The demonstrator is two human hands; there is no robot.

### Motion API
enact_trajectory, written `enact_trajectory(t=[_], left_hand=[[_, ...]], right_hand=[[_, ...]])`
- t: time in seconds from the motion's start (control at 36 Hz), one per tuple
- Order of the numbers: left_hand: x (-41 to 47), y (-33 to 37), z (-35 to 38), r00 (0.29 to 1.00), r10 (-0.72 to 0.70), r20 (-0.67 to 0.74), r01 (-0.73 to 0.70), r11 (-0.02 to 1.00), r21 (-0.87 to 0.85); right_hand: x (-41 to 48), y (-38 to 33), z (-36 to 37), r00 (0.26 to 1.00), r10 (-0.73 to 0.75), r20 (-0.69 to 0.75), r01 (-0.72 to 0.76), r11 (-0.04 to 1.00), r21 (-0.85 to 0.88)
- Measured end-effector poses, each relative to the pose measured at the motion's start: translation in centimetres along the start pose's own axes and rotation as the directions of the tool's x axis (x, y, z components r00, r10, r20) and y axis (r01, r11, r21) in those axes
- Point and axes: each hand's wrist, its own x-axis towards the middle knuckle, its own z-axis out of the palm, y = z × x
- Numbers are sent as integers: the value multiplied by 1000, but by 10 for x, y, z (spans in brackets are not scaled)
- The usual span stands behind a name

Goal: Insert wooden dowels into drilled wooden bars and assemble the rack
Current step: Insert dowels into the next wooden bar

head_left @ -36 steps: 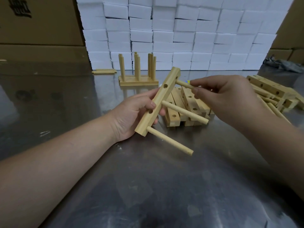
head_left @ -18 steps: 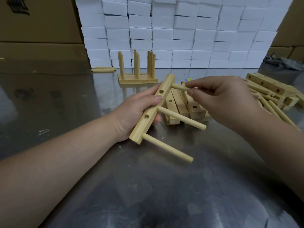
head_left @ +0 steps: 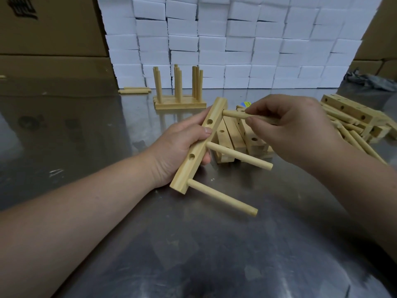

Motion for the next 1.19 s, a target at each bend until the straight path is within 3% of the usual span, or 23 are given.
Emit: enact_trajectory(t=[0.5,0.89,1.19], left_hand=[[0,-2,1,1000,4,11,-5,998,64],[-1,4,3,999,28,19,-31,984,177],[-3,7,1,998,54,30,-60,963,263]], right_hand=[[-2,-1,1,1000,16,-9,-17,997,-81],[-3,-6,0,999,2,34,-3,999,44],[-1,-12,-4,976,187,113,-208,953,219]])
